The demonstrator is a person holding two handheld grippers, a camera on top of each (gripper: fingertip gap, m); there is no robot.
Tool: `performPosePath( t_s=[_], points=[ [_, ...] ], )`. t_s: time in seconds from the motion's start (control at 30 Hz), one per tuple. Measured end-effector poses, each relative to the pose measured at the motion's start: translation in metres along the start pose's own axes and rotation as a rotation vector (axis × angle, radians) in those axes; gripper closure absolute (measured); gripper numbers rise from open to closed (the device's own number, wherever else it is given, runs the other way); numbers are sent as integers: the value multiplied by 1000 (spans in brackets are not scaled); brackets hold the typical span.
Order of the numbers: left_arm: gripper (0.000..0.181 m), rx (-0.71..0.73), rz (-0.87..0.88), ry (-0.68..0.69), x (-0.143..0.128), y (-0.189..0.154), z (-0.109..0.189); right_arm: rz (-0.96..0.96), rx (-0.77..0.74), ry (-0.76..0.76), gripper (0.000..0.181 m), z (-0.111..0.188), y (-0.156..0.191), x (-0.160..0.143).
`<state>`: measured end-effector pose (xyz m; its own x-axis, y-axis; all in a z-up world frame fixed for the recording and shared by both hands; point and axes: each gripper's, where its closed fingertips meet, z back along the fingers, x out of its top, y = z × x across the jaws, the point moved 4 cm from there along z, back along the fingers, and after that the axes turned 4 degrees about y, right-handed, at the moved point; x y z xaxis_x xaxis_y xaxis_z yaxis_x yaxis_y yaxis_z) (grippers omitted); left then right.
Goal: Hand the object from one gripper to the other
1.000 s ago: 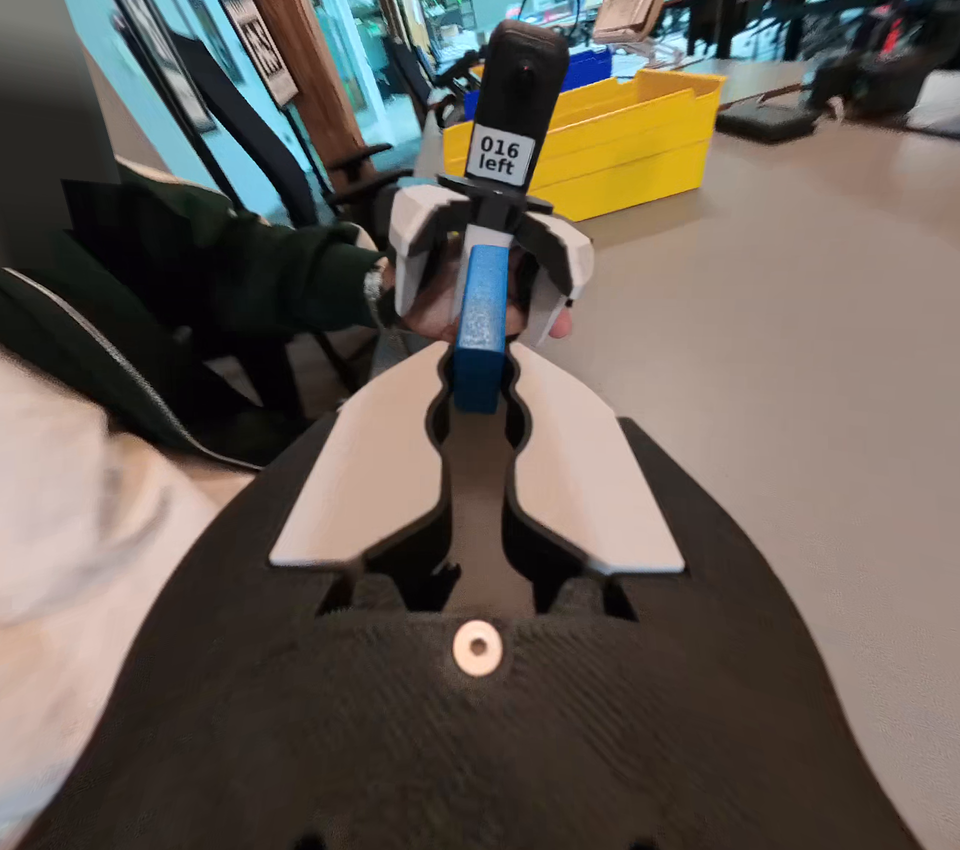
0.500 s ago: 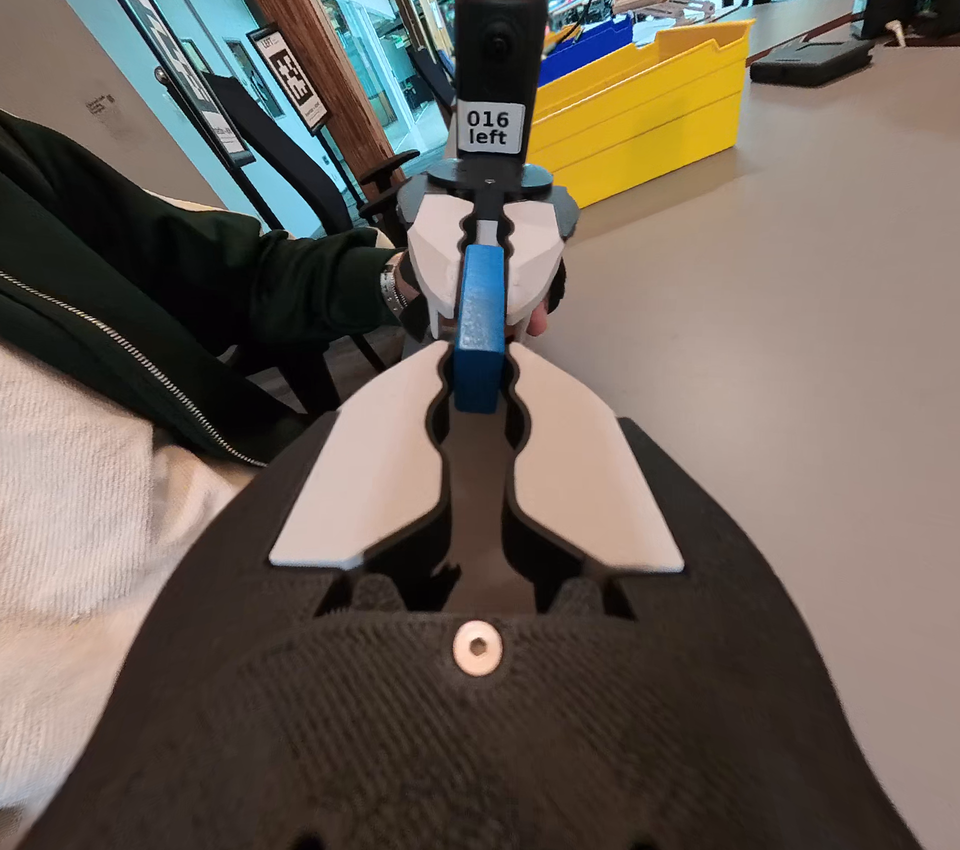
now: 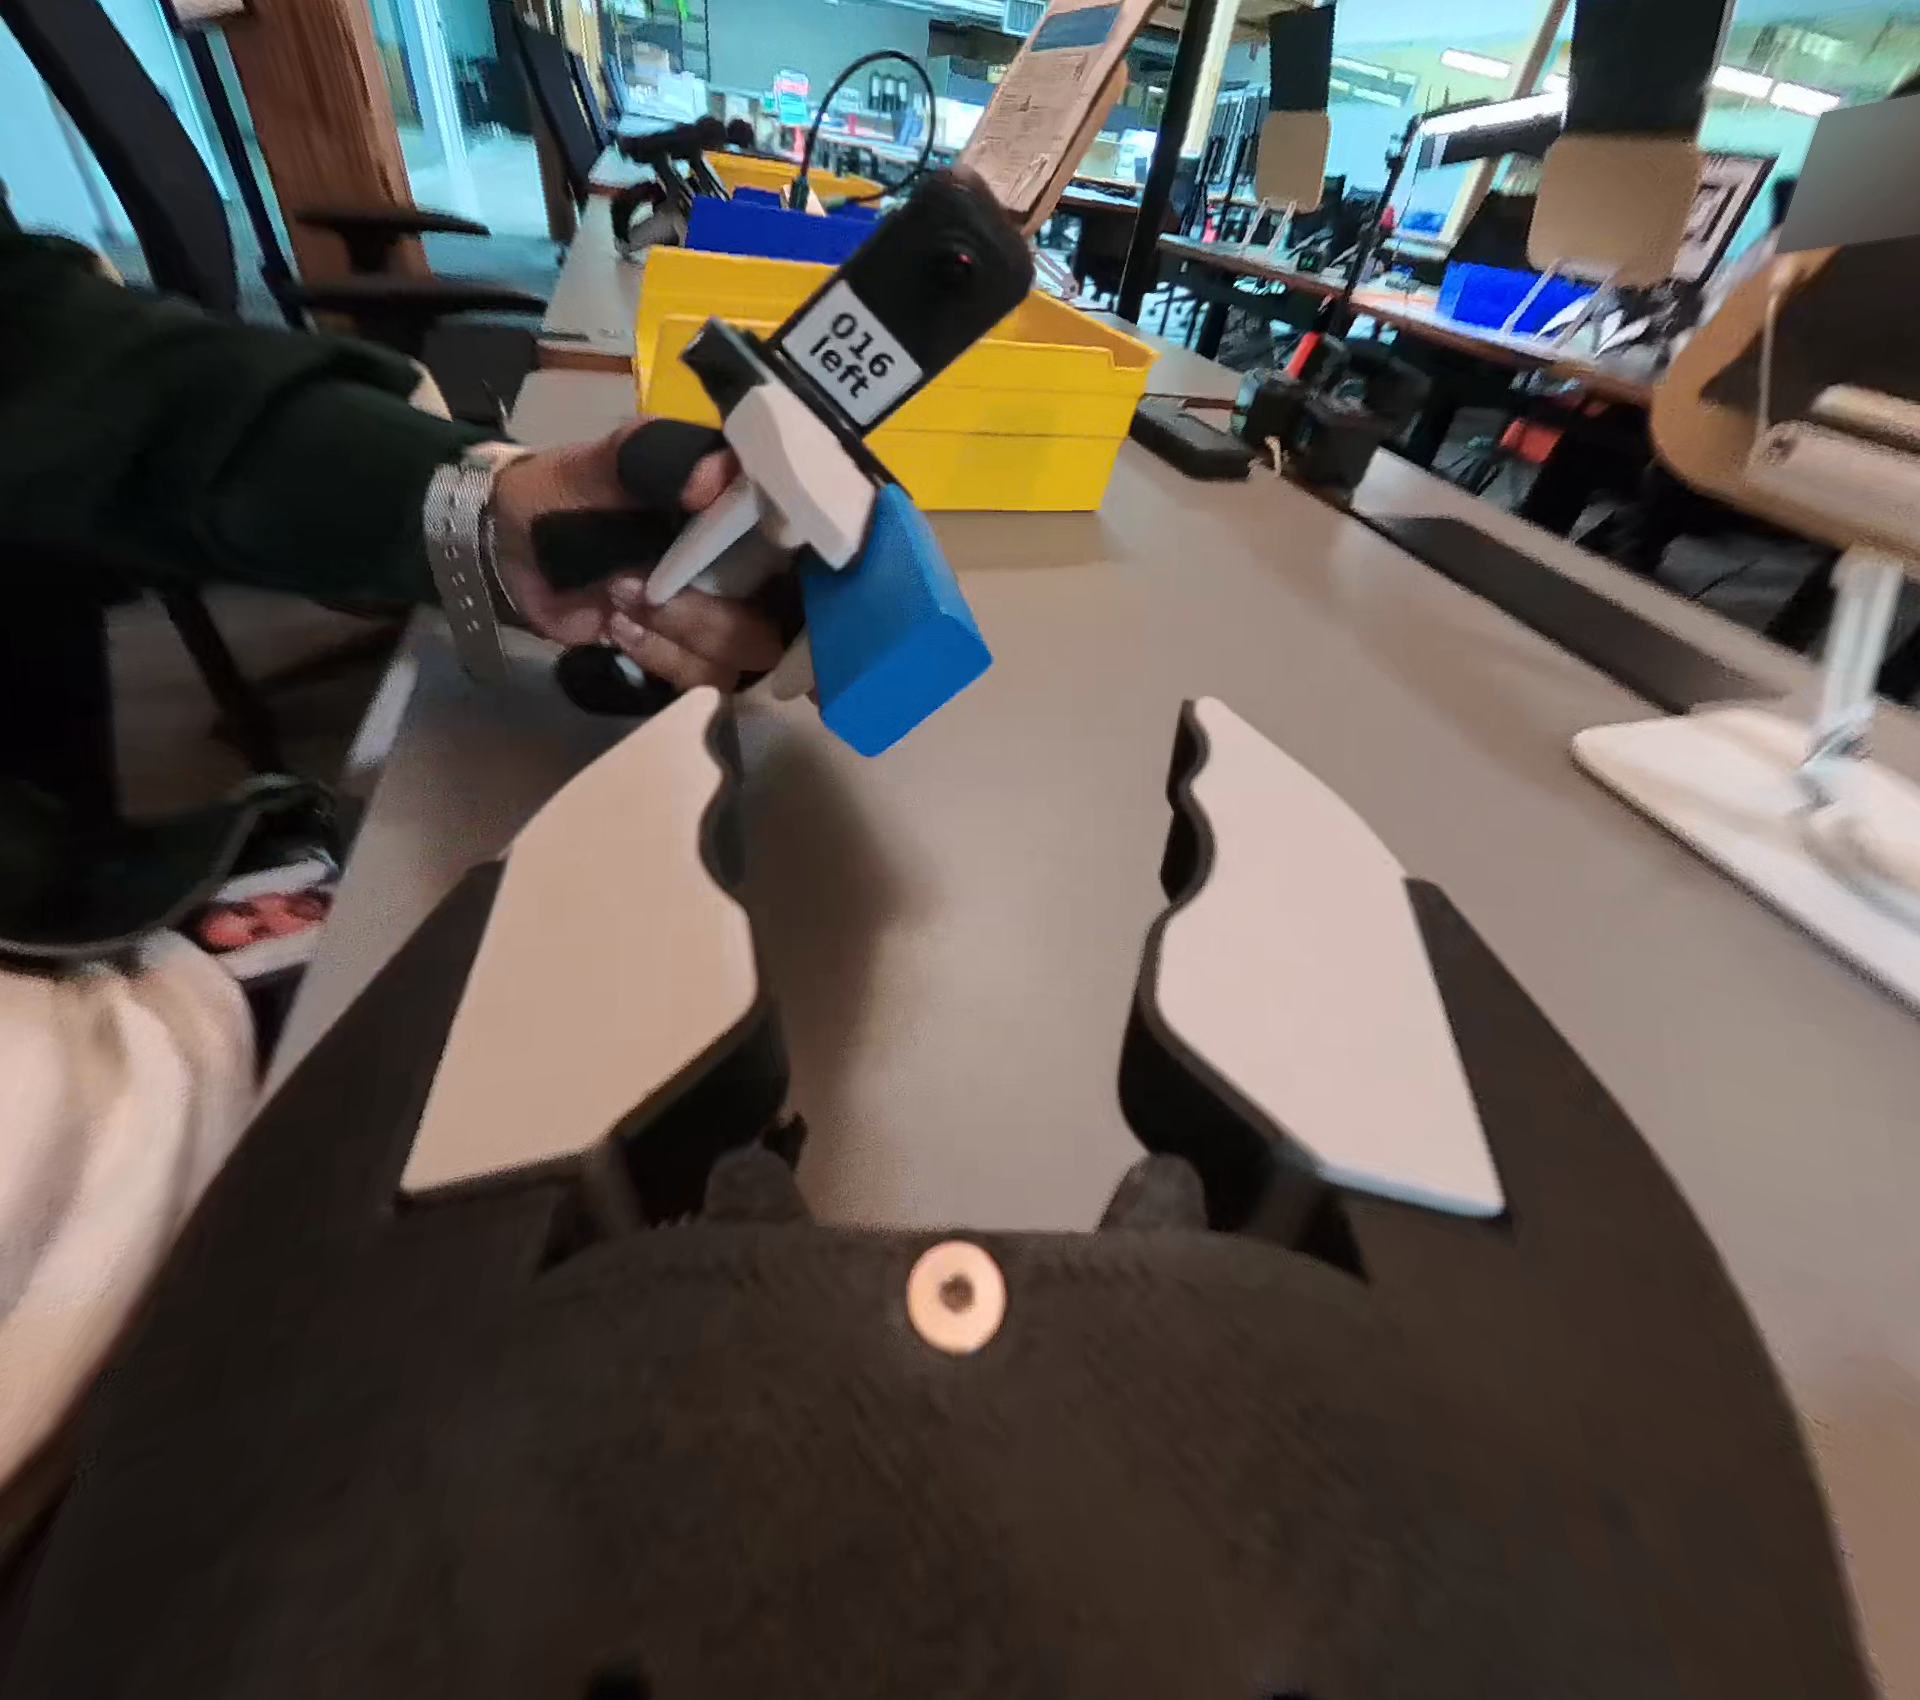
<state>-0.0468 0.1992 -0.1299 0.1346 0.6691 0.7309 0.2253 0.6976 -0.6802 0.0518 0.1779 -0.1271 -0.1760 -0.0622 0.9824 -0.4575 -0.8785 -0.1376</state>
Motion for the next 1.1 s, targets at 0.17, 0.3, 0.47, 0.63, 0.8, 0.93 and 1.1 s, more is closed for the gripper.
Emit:
performPosePath(
  t_s=[0.17,0.3,0.47,0.63,0.8,0.93,1.1],
  points=[
    [164,-85,159,24,-5,2,-2,290,-27,23,120,-2,19,8],
    [163,-161,244,105,-16,2,-9,412,6,84,145,-6,32,3],
    [163,-221,248,115,-18,-3,-11,413,36,83,147,-4,36,9],
    [163,-231,255,113,-19,-1,-11,405,38,95,147,-5,36,7],
    [158,-232,220,79,-16,-1,-11,385,24,89,147,-4,34,9],
    [138,-204,170,31,-12,0,-11,304,19,61,147,-1,27,12],
    [115,-120,-21,-19,-6,-4,-13,42,91,28,147,4,20,15]
  ],
)
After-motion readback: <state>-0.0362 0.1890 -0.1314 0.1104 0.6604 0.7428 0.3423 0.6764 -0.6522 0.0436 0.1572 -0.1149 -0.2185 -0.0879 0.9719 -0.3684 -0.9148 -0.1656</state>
